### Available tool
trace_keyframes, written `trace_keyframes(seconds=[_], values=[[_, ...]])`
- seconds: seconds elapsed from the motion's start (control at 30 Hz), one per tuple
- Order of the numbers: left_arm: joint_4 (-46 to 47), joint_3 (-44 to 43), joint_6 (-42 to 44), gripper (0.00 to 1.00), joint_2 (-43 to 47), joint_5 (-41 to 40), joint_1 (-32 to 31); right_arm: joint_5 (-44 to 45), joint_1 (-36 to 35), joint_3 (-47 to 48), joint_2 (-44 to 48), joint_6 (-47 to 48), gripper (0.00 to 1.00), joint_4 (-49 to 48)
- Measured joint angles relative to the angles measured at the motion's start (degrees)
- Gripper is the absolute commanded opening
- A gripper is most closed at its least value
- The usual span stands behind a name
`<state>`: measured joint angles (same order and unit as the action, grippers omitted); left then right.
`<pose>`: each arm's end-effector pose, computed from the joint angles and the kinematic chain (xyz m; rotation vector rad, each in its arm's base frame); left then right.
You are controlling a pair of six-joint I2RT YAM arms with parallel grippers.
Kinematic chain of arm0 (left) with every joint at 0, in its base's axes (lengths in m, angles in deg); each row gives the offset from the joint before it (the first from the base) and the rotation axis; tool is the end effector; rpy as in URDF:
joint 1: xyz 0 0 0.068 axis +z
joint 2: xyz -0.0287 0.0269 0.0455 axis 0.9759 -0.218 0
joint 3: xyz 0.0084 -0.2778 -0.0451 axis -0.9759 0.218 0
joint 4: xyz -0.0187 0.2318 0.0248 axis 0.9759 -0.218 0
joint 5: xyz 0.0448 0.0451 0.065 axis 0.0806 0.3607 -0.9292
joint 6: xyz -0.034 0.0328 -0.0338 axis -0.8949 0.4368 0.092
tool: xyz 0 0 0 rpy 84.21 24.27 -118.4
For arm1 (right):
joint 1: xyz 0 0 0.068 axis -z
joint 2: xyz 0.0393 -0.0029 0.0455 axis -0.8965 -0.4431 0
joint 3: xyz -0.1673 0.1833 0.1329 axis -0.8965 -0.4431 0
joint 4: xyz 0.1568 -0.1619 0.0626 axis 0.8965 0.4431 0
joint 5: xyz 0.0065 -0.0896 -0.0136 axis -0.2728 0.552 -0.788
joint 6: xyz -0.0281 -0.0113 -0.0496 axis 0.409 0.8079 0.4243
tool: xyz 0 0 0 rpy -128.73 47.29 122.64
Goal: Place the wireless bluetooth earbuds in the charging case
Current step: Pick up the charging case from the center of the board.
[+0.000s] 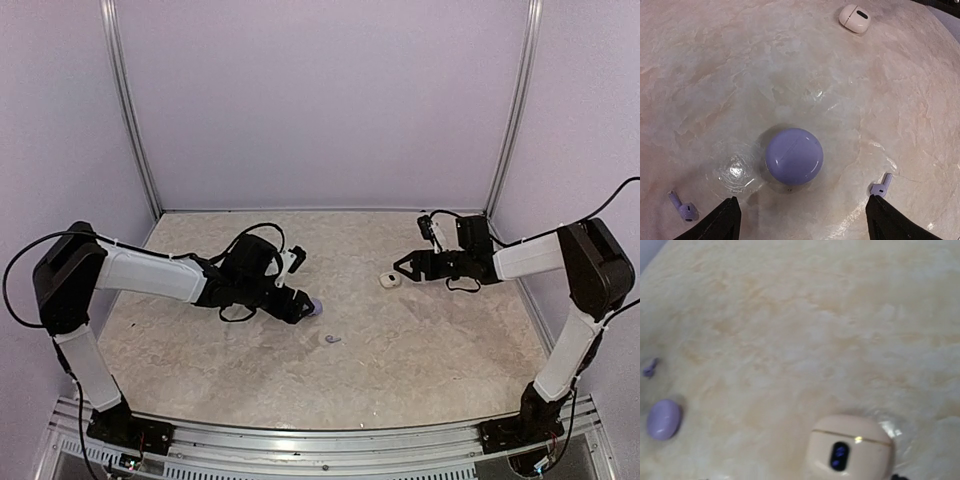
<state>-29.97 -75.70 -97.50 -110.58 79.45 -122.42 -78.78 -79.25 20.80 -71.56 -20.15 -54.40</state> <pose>0.2477 -0.2517 0.1957 0.7364 2.2750 -0.5560 0.3264 0.1141 0.1935 -0.3645 2.1735 0.9033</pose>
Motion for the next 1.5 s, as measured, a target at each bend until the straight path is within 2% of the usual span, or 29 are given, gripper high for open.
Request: trace_keyframes(seconds=[0.33,0.57,0.77,1.03,1.3,1.5], values=[[3.7,4.2,20.1,0.86,-1.0,10.6,3.9,-6.5,0.0,-3.4,5.2,0.0,0.82,-1.0],[4.7,0.6,28.8,0.84,-5.1,14.3,5.9,-9.0,0.0,-3.9,7.2,0.0,0.82,-2.2],[4.5,-3.1,33.1,0.82,-9.8,16.3,6.4,-10.2,0.0,-4.8,7.7,0.2,0.87,-2.8],[4.6,-5.4,36.6,0.77,-13.6,18.0,6.4,-11.1,0.0,-5.8,9.5,1.0,0.99,-3.4],[6.2,-5.4,37.3,0.66,-15.1,19.6,6.4,-9.7,0.0,-6.3,13.5,1.4,1.00,-3.4],[7.3,-5.4,38.0,0.55,-15.6,20.5,6.4,-4.8,0.0,-7.7,19.5,0.5,1.00,-3.7]])
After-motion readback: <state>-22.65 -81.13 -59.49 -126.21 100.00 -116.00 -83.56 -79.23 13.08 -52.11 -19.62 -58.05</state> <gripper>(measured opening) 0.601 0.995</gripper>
